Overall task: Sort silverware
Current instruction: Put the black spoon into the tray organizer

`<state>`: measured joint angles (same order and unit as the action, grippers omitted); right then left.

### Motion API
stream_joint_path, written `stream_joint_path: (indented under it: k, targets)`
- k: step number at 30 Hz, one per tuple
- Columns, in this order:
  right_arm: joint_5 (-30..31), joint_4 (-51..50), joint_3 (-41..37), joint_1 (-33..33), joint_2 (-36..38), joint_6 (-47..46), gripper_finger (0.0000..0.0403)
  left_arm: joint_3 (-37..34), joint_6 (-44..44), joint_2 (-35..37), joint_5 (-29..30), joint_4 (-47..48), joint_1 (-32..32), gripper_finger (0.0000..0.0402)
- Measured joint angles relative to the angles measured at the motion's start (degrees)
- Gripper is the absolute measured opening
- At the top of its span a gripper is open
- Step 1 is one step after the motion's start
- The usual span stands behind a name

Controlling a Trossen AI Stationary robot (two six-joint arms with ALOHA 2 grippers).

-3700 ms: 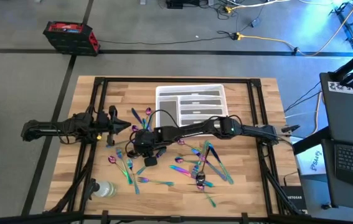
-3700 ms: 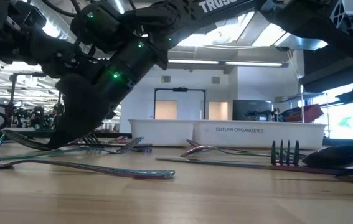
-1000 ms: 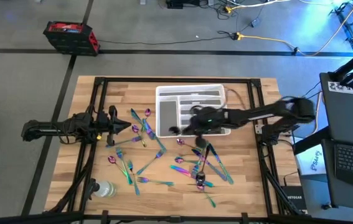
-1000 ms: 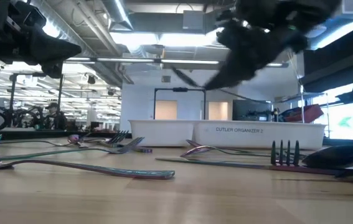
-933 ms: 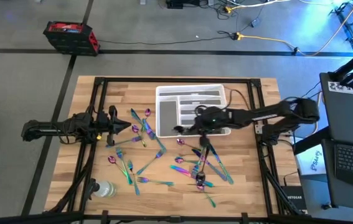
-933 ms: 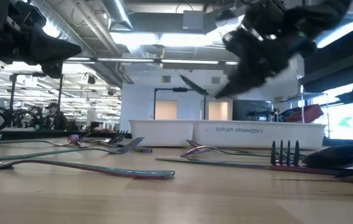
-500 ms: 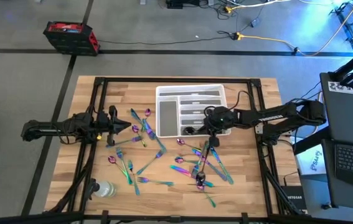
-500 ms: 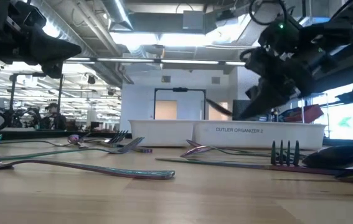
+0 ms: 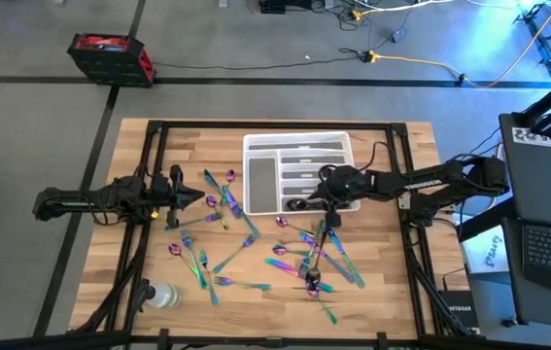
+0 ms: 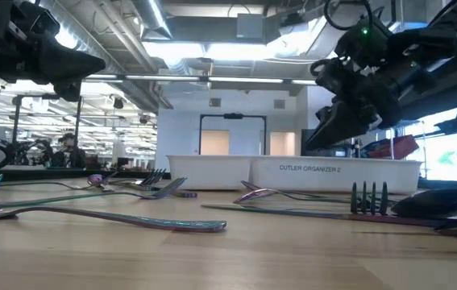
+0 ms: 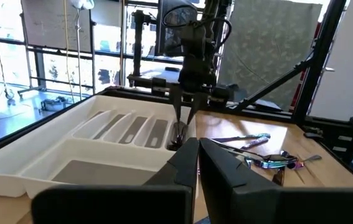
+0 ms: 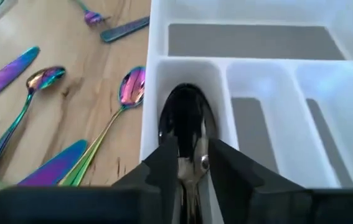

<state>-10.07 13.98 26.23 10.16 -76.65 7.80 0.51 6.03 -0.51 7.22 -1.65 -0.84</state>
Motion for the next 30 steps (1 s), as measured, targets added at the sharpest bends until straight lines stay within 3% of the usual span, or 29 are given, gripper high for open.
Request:
stream_joint_path:
  k: [8,13,16,21,26,30]
  targets:
    - [-0.2,1.1,5.7,-5.9,4.0,-9.4,0.0095,0.0,0.0,0.0,0.0,0.0,0.0,0.0]
    - [-0.4,1.2,8.9,-14.5,4.2,-16.8,0.0095,0.0,0.0,0.0,0.0,0.0,0.0,0.0]
    - [-1.0,-6.2,8.9,-20.4,4.2,-16.3,0.0095,0.0,0.0,0.0,0.0,0.0,0.0,0.0]
    - [-3.1,-22.9,9.3,-28.5,4.2,-2.1,0.0095,0.0,0.0,0.0,0.0,0.0,0.0,0.0]
    - [3.0,-24.6,12.5,-31.1,1.3,13.6,0.0095,0.0,0.0,0.0,0.0,0.0,0.0,0.0]
    - [3.5,-28.5,16.2,-30.0,-4.2,22.8,0.0095,0.0,0.0,0.0,0.0,0.0,0.0,0.0]
